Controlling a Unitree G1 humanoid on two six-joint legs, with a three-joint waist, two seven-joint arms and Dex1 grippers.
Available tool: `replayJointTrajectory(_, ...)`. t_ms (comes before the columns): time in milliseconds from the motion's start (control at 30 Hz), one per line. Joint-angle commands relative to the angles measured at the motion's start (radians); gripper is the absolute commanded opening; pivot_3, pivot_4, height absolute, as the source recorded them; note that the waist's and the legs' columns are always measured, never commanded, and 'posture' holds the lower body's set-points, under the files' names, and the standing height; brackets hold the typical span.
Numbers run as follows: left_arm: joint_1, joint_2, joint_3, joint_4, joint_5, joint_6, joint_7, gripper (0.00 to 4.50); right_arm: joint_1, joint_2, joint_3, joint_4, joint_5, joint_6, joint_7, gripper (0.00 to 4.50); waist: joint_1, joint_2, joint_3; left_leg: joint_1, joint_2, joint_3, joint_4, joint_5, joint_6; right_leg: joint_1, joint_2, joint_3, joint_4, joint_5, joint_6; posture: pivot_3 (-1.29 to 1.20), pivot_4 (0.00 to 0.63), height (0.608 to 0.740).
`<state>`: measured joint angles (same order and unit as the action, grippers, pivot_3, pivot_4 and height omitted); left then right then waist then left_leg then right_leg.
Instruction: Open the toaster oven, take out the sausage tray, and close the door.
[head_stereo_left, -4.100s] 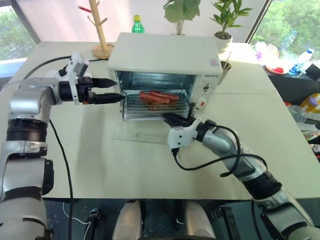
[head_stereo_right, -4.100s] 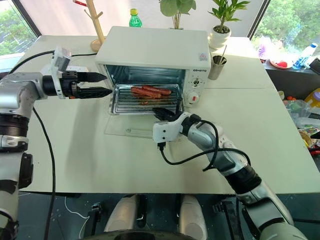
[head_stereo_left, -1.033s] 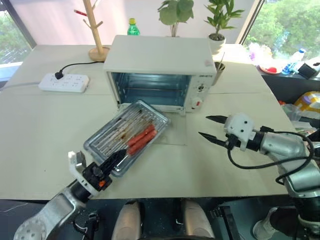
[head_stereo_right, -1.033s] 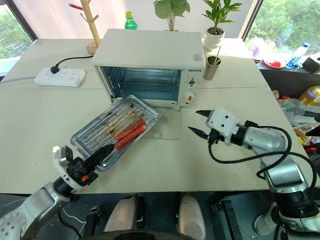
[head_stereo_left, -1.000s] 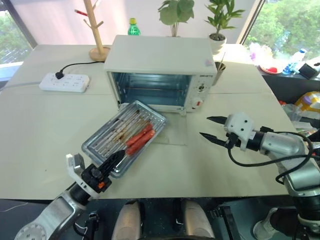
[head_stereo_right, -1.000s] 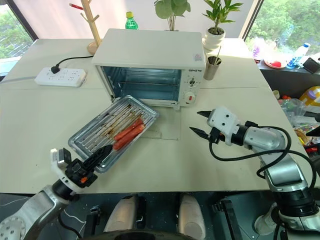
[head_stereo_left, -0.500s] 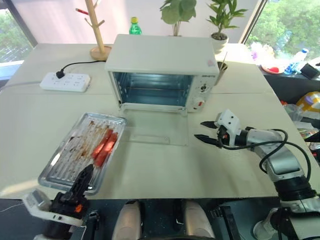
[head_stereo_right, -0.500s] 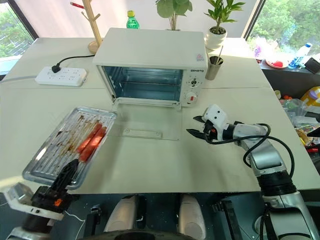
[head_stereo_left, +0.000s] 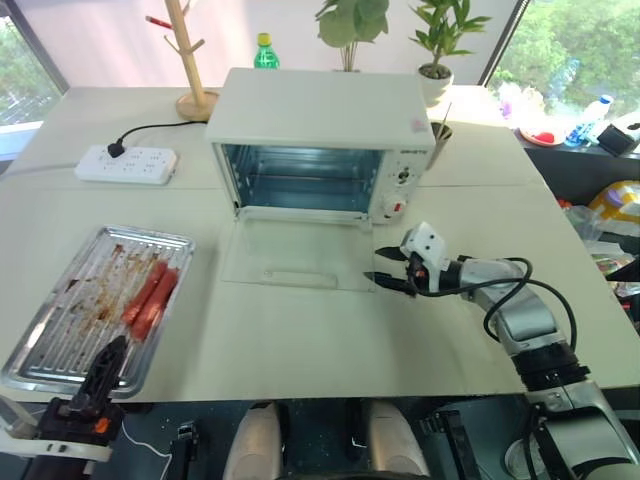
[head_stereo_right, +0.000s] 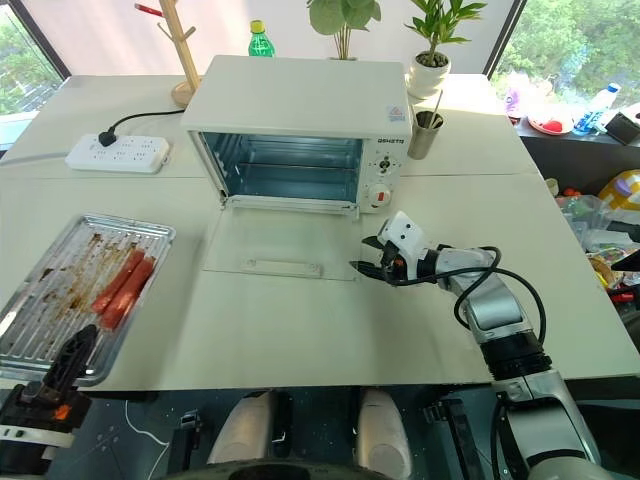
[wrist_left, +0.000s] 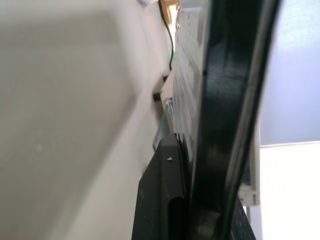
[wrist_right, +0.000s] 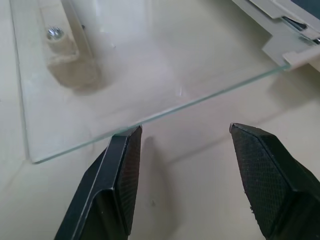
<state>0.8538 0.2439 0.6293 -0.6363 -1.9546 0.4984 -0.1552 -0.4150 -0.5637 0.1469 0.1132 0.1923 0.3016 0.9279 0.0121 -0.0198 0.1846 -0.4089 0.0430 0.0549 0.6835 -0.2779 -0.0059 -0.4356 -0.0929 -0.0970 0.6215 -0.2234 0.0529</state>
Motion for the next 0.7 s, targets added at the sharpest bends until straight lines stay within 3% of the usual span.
replayJointTrajectory(33,-0.022,0.018,0.079,0.032,-0.018,0.053,-0.025,0.0,-0.018,0.003,-0.018,-0.065,0.016,0.014,-0.001,2.85,0.0,0.0,0.0,0.0,0.0,0.0,0.0,0.0,0.0,0.0,0.0,0.0,0.0,0.0,0.0,0.0,0.15,0.717)
replayJointTrajectory(367,-0.129,0.048,0.104,0.097,-0.018,0.159,0.015,0.0,-0.129,0.038,-0.127,-0.155,0.125,0.146,-0.074,2.85,-0.002,0.001,0.0,0.0,0.003,0.0,0.0,0.0,0.0,-0.001,0.001,0.0,0.0,0.001,-0.001,0.0,0.15,0.717)
replayJointTrajectory(700,-0.193,0.124,0.063,0.161,-0.018,0.286,0.012,0.0,-0.024,-0.014,-0.128,-0.286,0.146,0.167,-0.045,2.85,0.001,0.001,0.0,0.0,0.004,0.0,-0.001,0.0,0.0,-0.001,0.003,0.0,0.0,0.001,-0.001,0.0,0.15,0.717)
